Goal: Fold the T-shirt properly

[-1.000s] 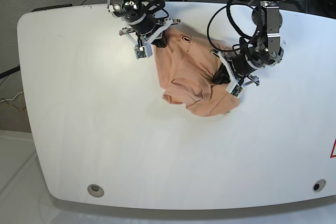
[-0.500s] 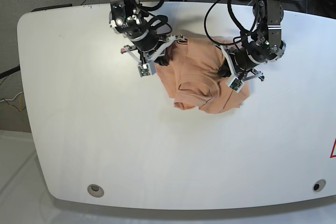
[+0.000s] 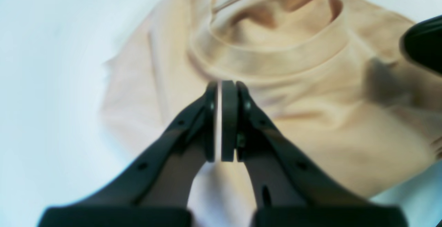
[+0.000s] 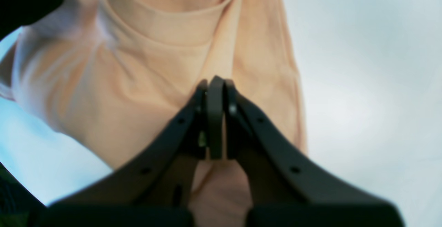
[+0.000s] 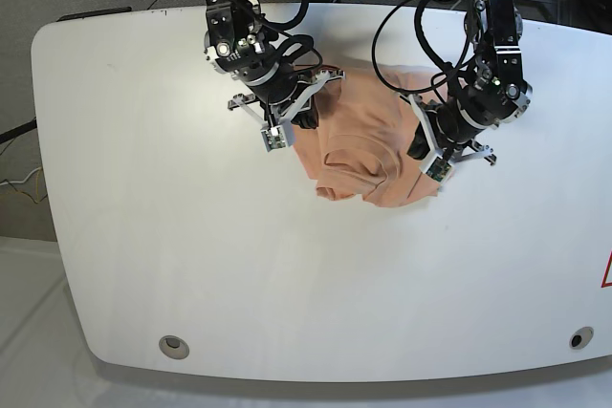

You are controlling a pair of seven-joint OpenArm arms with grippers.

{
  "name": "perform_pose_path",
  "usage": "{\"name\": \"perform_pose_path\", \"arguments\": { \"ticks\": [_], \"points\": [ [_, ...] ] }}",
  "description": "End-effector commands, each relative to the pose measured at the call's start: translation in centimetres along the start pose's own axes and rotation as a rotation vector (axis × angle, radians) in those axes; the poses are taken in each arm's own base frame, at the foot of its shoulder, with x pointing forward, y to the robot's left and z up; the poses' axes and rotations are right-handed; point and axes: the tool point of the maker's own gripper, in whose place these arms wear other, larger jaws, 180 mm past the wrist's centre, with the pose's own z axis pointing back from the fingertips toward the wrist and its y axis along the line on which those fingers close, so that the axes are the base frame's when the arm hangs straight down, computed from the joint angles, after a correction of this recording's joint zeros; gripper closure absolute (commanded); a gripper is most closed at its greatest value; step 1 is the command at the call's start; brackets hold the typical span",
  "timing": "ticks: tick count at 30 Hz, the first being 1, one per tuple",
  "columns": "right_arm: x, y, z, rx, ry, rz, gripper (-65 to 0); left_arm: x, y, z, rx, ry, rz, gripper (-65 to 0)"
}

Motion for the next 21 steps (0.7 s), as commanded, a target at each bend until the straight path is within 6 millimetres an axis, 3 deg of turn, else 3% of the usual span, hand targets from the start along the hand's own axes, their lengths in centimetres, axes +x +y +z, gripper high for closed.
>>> {"name": "perform_pose_path", "arguments": {
  "ticks": [1, 6, 14, 17, 21],
  "points": [
    [2.5, -0.3, 1.4, -0.002, -0.086, 0.039, 0.0, 1.8, 0.8, 0.7, 0.025, -0.033, -0.025, -0.9],
    [3.2, -1.1, 3.1, -0.021, -0.116, 0.083, 0.0, 1.2, 0.9, 0.9, 0.032, 0.005, -0.028, -0.9],
    [1.7, -2.9, 4.1, -0.060, -0.075, 0.131, 0.0, -1.8, 1.2, 1.7, 0.050, 0.062, 0.020, -0.9],
    [1.0, -4.6, 4.6, -0.099, -0.056, 0.129, 0.0, -2.9, 1.9, 2.2, 0.072, 0.080, 0.038, -0.9],
    [0.5, -8.0, 6.0, -0.191, -0.053, 0.096, 0.0, -4.8, 4.4, 4.3, 0.157, 0.130, 0.021, -0.9]
  ]
}}
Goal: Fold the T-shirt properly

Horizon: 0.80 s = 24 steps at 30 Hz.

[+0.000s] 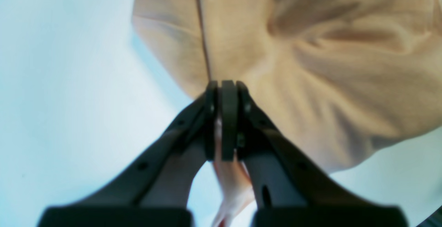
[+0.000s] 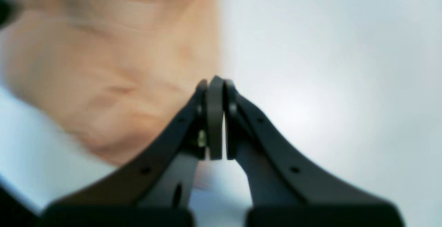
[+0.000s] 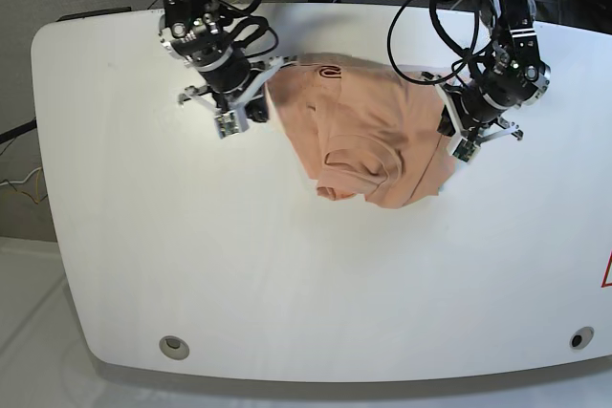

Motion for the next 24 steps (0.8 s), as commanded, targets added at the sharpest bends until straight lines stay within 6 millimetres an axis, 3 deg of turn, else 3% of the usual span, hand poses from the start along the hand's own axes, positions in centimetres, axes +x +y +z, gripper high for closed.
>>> {"name": "perform_pose_path", "arguments": {
  "ticks": [1, 7, 14, 20, 24],
  "points": [
    [0.7, -3.1, 1.2, -0.077, -0.036, -0.012, 0.0, -0.2, 2.9, 1.8, 0.093, -0.002, -0.030, -0.9],
    [-1.1, -9.8, 3.7, -0.252, -0.003, -0.045, 0.0, -2.9, 8.0, 5.2, 0.245, 0.055, -0.020, -0.9],
    [-4.2, -15.8, 7.8, -0.421, 0.066, -0.064, 0.0, -7.1, 12.1, 9.1, 0.360, 0.143, 0.010, -0.9],
    [-7.9, -19.2, 12.0, -0.548, 0.147, -0.101, 0.0, -11.9, 13.2, 12.2, 0.424, 0.241, 0.075, -0.9],
    [-10.3, -20.6, 14.7, -0.614, 0.206, -0.121, 0.0, -15.0, 12.5, 13.6, 0.425, 0.315, 0.099, -0.9]
  ]
}}
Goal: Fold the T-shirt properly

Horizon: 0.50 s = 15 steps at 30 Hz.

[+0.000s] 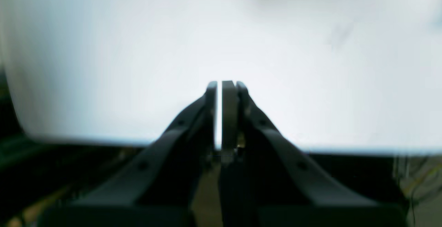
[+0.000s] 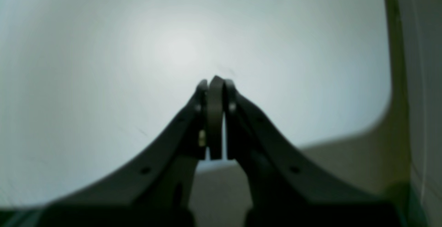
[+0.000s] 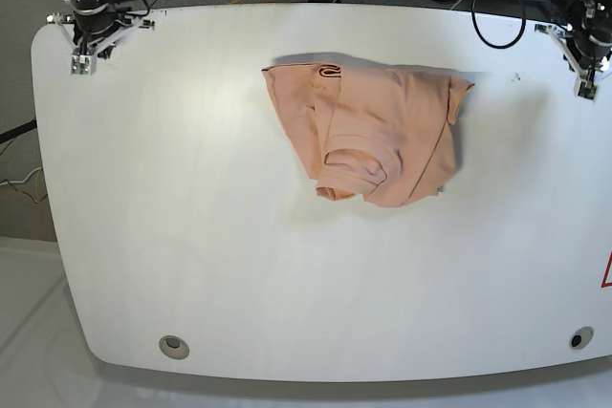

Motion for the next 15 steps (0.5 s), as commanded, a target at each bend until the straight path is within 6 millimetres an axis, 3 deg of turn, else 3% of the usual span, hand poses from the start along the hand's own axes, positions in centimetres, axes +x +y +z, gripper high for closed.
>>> {"name": "perform_pose_path", "arguments": {
  "ticks": [1, 10, 15],
  "points": [
    [-0.6, -2.2, 1.0, -0.053, 0.001, 0.004, 0.0, -1.2, 0.5, 0.8, 0.014, 0.017, -0.015, -0.9],
    [-7.0, -6.1, 4.0, -0.180, 0.141, -0.073, 0.0, -8.2, -3.8, 2.0, -0.072, 0.170, 0.046, -0.9],
    [-10.1, -7.9, 5.6, -0.237, 0.215, -0.100, 0.0, -10.5, -6.0, 2.6, -0.114, 0.222, 0.070, -0.9]
  ]
}}
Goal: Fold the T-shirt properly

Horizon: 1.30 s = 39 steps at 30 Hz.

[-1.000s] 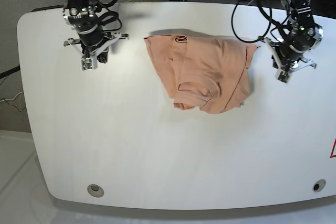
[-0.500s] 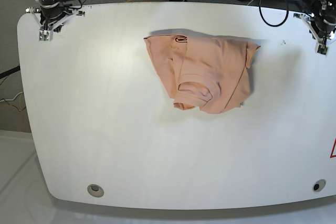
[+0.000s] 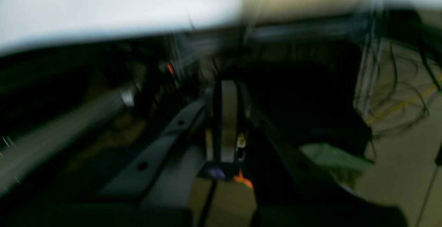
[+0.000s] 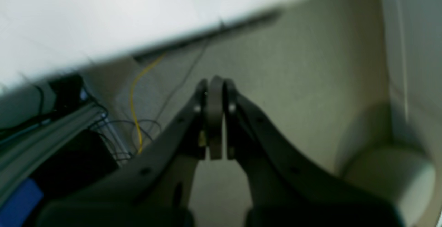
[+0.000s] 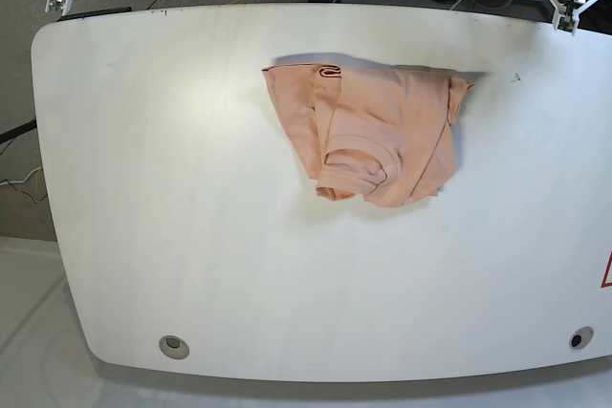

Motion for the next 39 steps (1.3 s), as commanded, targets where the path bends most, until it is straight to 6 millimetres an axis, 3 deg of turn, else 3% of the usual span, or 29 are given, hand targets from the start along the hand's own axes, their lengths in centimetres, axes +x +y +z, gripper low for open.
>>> {"name": "perform_pose_path", "arguments": {
  "ticks": [1, 9, 15, 23, 25, 28, 31, 34, 37, 39],
  "points": [
    [-1.0, -1.8, 0.5, -0.046, 0.020, 0.008, 0.0, -0.9, -0.4, 0.4, -0.003, 0.013, 0.000, -0.9],
    [-7.5, -3.4, -0.4, -0.064, 0.192, -0.017, 0.0, -4.1, -3.5, 0.0, -0.080, 0.095, 0.002, -0.9],
    [-13.8, -3.3, -1.5, -0.052, 0.342, -0.065, 0.0, -5.9, -5.5, -1.5, -0.155, 0.114, 0.029, -0.9],
    [-19.7, -0.1, -3.0, 0.031, 0.434, -0.054, 0.0, -9.4, -9.5, -4.2, -0.254, 0.198, -0.008, -0.9],
    [-20.1, 0.7, -3.7, 0.050, 0.441, -0.047, 0.0, -9.4, -10.2, -4.6, -0.276, 0.197, -0.009, -0.9],
    [-22.9, 2.8, -3.9, 0.098, 0.508, -0.033, 0.0, -9.6, -12.2, -5.4, -0.334, 0.191, -0.018, -0.9],
    [-24.1, 4.3, -4.8, 0.134, 0.533, -0.016, 0.0, -10.0, -13.7, -6.1, -0.382, 0.183, -0.025, -0.9],
    [-26.2, 6.6, -5.2, 0.183, 0.582, 0.003, 0.0, -9.0, -14.9, -7.4, -0.428, 0.143, -0.036, -0.9],
    [-26.9, 8.5, -6.2, 0.229, 0.603, 0.043, 0.0, -9.5, -16.6, -9.1, -0.452, 0.131, 0.009, -0.9],
    [-27.4, 10.1, -6.6, 0.262, 0.610, 0.067, 0.0, -8.7, -16.8, -10.6, -0.441, 0.107, 0.039, -0.9]
  ]
}}
